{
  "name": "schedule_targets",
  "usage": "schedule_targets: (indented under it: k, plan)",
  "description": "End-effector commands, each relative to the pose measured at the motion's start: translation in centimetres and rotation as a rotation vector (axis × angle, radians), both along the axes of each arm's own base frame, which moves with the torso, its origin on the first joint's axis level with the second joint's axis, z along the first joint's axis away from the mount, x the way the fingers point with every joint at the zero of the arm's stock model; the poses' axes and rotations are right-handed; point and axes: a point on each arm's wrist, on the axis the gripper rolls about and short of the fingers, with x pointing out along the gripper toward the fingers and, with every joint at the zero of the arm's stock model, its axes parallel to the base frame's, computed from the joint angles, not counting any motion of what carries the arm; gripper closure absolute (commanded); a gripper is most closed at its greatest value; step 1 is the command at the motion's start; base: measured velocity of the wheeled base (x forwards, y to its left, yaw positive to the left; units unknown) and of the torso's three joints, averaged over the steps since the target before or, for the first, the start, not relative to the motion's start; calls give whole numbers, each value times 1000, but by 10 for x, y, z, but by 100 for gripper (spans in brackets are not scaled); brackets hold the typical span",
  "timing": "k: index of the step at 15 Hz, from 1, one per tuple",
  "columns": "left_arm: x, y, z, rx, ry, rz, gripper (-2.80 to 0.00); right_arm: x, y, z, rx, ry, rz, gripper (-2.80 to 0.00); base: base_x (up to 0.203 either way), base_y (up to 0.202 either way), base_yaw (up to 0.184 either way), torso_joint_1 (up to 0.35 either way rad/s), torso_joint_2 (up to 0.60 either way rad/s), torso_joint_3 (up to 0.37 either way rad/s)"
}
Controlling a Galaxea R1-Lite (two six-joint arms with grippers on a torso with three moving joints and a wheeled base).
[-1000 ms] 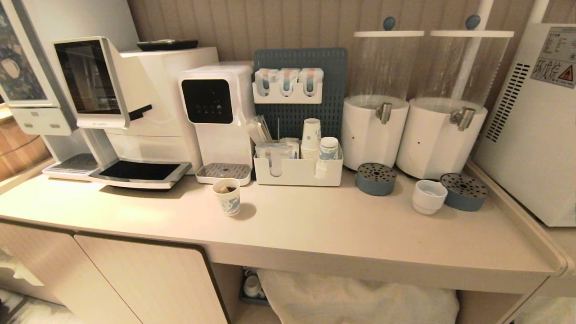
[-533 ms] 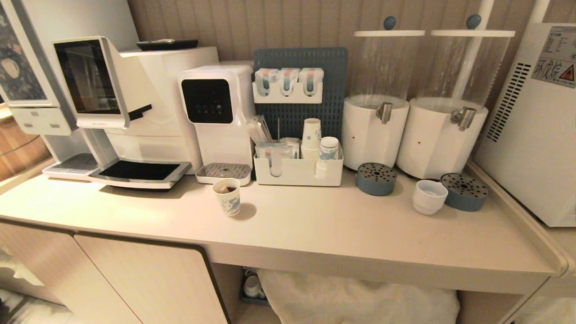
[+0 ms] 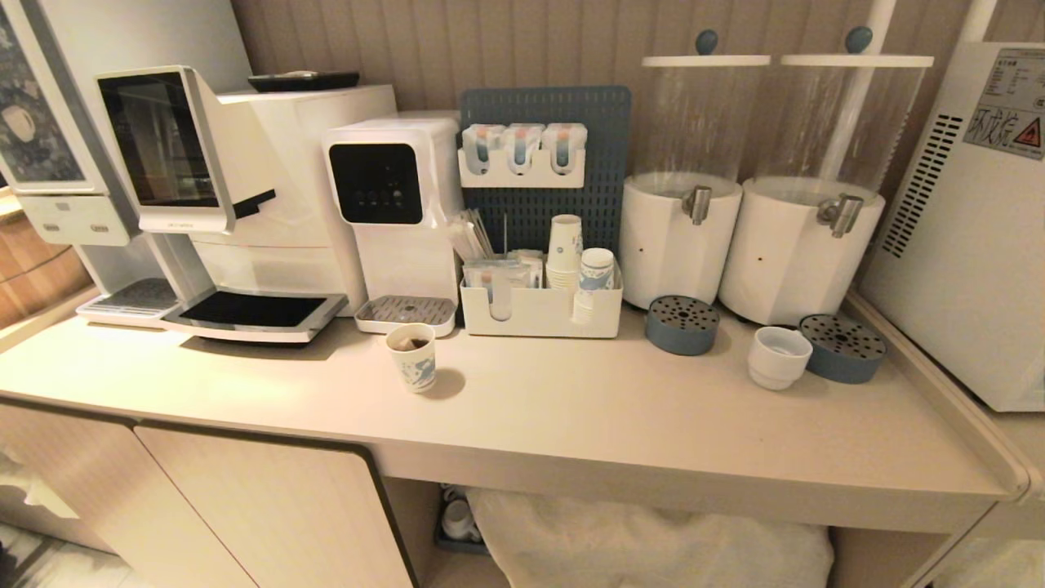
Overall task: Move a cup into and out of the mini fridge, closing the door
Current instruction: Close the freezer door
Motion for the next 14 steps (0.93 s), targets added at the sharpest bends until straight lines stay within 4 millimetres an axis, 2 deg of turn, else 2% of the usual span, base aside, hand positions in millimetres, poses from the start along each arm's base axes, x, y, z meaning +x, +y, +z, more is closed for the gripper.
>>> schedule_targets:
  k: [1,4,12,14]
  plan:
    - [0,0,0,-1,-1,0,0,0,0,0,0,1,-1,0,0,0,0,0,0,0]
    - [0,0,0,-1,-1,0,0,0,0,0,0,2,-1,0,-113,0,3,2,3,2]
    - [0,0,0,-1,1,-1,0,0,0,1,1,0,-1,0,-185,0,1,2,2,4]
    - [0,0,0,-1,1,0,0,0,0,0,1,2,-1,0,-49,0,-2,-1,-3,4]
